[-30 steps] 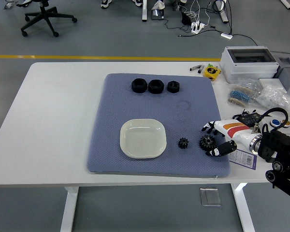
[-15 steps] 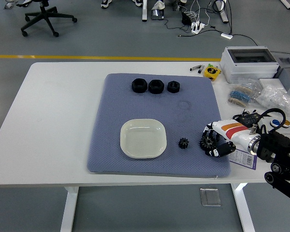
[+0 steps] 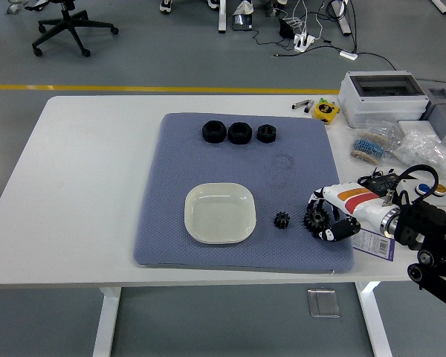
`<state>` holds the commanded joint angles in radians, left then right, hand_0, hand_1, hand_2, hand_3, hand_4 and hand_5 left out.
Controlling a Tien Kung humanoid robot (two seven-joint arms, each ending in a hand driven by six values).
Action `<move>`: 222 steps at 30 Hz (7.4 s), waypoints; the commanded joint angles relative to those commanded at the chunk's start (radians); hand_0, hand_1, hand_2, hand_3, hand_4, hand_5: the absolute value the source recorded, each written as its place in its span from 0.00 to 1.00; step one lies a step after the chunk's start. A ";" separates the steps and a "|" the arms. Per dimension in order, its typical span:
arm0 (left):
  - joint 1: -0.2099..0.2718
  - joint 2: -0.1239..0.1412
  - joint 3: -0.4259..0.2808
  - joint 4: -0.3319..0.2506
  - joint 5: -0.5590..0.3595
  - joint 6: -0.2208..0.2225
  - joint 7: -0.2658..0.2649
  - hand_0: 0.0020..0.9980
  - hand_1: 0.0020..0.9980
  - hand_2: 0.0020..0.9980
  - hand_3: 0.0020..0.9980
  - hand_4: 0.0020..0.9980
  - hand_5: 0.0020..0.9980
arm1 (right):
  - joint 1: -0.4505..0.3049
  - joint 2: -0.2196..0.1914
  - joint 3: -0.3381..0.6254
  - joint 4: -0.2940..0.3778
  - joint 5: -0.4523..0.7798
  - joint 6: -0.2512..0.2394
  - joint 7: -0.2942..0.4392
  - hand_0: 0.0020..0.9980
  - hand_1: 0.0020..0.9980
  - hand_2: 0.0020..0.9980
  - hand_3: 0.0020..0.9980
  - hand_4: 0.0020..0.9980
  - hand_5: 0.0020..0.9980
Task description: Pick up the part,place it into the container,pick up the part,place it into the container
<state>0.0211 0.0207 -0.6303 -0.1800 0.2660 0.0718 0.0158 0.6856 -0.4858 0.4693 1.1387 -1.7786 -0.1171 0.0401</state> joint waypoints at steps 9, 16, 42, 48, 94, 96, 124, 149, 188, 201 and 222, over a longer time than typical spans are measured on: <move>0.003 0.001 -0.022 0.000 0.025 0.001 0.006 0.86 0.82 0.85 0.61 0.55 0.78 | 0.007 -0.011 0.013 0.066 -0.014 0.012 0.007 0.15 0.25 0.46 0.48 0.44 0.14; 0.006 0.004 -0.027 0.000 0.031 0.002 0.009 0.86 0.82 0.85 0.61 0.55 0.78 | 0.054 -0.010 -0.006 0.157 -0.049 0.031 -0.009 0.15 0.25 0.46 0.48 0.43 0.14; -0.016 -0.001 -0.097 0.000 0.097 0.027 0.010 0.86 0.81 0.84 0.61 0.55 0.79 | 0.357 0.325 -0.220 0.032 -0.027 0.167 -0.190 0.23 0.38 0.56 0.55 0.70 0.25; -0.019 -0.001 -0.092 0.000 0.099 0.028 0.012 0.85 0.81 0.84 0.61 0.55 0.79 | 0.376 0.371 -0.237 -0.015 -0.048 0.179 -0.212 0.37 0.55 0.73 0.77 0.90 0.37; -0.008 -0.008 -0.122 0.000 0.135 0.030 0.029 0.85 0.80 0.84 0.61 0.54 0.79 | 0.174 0.181 -0.094 -0.059 -0.054 0.226 -0.204 0.42 0.49 0.56 0.53 1.00 0.50; -0.008 -0.007 -0.126 0.000 0.141 0.030 0.030 0.85 0.80 0.84 0.61 0.54 0.79 | 0.171 0.180 -0.093 -0.060 -0.050 0.216 -0.202 0.42 0.49 0.56 0.53 1.00 0.50; -0.013 -0.010 -0.130 0.000 0.140 0.028 0.030 0.85 0.80 0.84 0.61 0.54 0.80 | 0.169 0.185 -0.112 -0.094 0.005 0.175 -0.187 0.06 0.23 0.42 0.44 0.75 0.54; -0.012 -0.006 -0.087 0.000 0.088 0.023 0.017 0.85 0.80 0.84 0.61 0.54 0.80 | 0.189 0.172 -0.072 0.006 0.020 0.130 -0.161 0.00 0.09 0.25 0.32 0.73 0.54; -0.004 -0.001 -0.130 0.000 0.148 0.031 0.033 0.85 0.80 0.84 0.61 0.54 0.80 | 0.237 0.285 -0.070 -0.078 -0.054 -0.082 -0.103 0.08 0.27 0.51 0.76 1.00 0.37; -0.004 0.000 -0.144 0.000 0.158 0.029 0.033 0.85 0.80 0.84 0.61 0.54 0.79 | 0.118 0.140 0.137 -0.033 0.199 -0.150 -0.124 0.35 0.53 0.69 0.74 1.00 0.42; -0.011 -0.009 -0.144 0.000 0.147 0.027 0.030 0.85 0.80 0.84 0.61 0.54 0.80 | -0.199 0.083 0.457 0.244 1.063 -0.164 0.114 0.79 0.81 0.88 0.92 1.00 0.88</move>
<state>0.0098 0.0121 -0.7742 -0.1800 0.4133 0.0991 0.0456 0.4863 -0.4031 0.9260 1.3823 -0.7154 -0.2809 0.1546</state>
